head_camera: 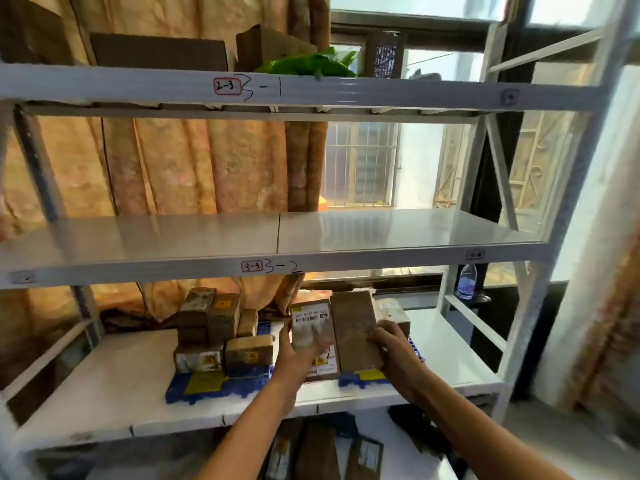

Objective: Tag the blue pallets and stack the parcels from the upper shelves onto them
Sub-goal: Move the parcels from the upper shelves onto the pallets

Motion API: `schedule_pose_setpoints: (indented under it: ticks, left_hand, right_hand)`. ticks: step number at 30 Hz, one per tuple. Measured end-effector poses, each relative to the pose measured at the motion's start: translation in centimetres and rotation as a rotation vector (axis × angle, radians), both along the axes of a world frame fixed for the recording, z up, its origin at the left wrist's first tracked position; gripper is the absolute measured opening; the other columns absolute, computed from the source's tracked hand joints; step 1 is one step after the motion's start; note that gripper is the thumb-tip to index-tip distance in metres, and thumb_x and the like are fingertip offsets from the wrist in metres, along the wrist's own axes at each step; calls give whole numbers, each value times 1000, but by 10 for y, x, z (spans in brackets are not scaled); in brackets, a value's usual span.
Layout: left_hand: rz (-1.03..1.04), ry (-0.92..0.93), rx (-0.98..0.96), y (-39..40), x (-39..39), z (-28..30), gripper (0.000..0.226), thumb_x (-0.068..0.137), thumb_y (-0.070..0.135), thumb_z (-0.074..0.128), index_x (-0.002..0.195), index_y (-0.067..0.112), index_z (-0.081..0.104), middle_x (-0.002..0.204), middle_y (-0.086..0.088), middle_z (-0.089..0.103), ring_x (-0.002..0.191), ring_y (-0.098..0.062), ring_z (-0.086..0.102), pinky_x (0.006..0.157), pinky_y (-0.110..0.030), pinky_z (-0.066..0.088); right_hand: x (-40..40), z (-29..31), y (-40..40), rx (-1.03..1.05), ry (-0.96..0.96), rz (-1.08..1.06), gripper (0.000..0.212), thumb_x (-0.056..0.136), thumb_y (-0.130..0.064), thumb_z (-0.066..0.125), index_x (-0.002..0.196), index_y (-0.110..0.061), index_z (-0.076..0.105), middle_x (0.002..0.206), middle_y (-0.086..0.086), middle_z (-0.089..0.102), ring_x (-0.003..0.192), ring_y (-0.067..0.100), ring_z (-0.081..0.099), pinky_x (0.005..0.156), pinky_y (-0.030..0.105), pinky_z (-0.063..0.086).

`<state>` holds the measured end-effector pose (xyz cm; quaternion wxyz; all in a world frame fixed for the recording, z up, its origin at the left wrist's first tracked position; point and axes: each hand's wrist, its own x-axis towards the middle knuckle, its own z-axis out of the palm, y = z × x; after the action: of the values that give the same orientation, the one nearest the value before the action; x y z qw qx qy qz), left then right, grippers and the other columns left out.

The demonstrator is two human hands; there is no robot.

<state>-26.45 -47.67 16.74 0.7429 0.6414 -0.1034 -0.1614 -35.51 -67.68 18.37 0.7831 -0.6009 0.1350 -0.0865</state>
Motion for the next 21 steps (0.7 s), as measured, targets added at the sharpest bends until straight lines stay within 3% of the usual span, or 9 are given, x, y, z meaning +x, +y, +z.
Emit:
schedule_pose_setpoints:
  ticks: [3, 6, 9, 14, 16, 18, 21]
  left_hand:
    - [-13, 74, -33, -9, 4, -18, 68, 74, 46, 85, 129, 46, 44, 115, 7, 69, 92, -17, 74, 62, -31, 58]
    - [25, 112, -83, -20, 6, -34, 31, 94, 22, 62, 124, 27, 63, 105, -8, 77, 90, -27, 77, 63, -35, 61]
    - [-14, 158, -48, -36, 3, -50, 27, 94, 33, 63, 121, 28, 65, 101, -6, 79, 89, -25, 77, 63, -33, 60]
    - [7, 206, 48, -75, 16, -82, 44, 81, 57, 75, 114, 32, 63, 96, 0, 79, 87, -19, 77, 76, -39, 62]
    - [15, 192, 66, -96, 33, -87, 43, 83, 57, 74, 115, 31, 64, 96, 2, 79, 86, -17, 77, 71, -34, 62]
    - [37, 181, 66, -123, 55, -91, 40, 88, 49, 72, 119, 25, 65, 100, -2, 78, 88, -19, 77, 71, -34, 62]
    - [81, 181, 59, -159, 91, -93, 35, 93, 37, 68, 123, 18, 64, 105, -6, 77, 91, -22, 76, 83, -44, 62]
  right_hand:
    - [-7, -14, -7, 1, 5, -11, 45, 95, -28, 72, 131, -15, 48, 133, 22, 57, 114, 38, 66, 77, 40, 62]
    - [-16, -32, -14, -11, 41, -56, 44, 95, -28, 72, 131, -18, 49, 130, 20, 62, 112, 36, 70, 79, 40, 63]
    - [-21, -51, -27, -58, 110, -139, 41, 94, -33, 73, 128, -19, 53, 125, 16, 66, 108, 31, 72, 77, 34, 63]
    - [-7, -90, -64, -120, 254, -227, 39, 93, -43, 72, 123, -22, 58, 117, 13, 70, 108, 32, 70, 98, 54, 58]
    - [7, -101, -83, -104, 263, -245, 39, 93, -41, 73, 123, -22, 60, 117, 12, 71, 109, 32, 70, 101, 55, 56]
    - [30, -109, -110, -90, 254, -272, 39, 93, -37, 74, 125, -19, 61, 119, 13, 70, 109, 32, 70, 99, 51, 58]
    - [67, -112, -150, -75, 260, -290, 38, 91, -33, 78, 124, -19, 63, 116, 14, 71, 105, 33, 71, 81, 42, 64]
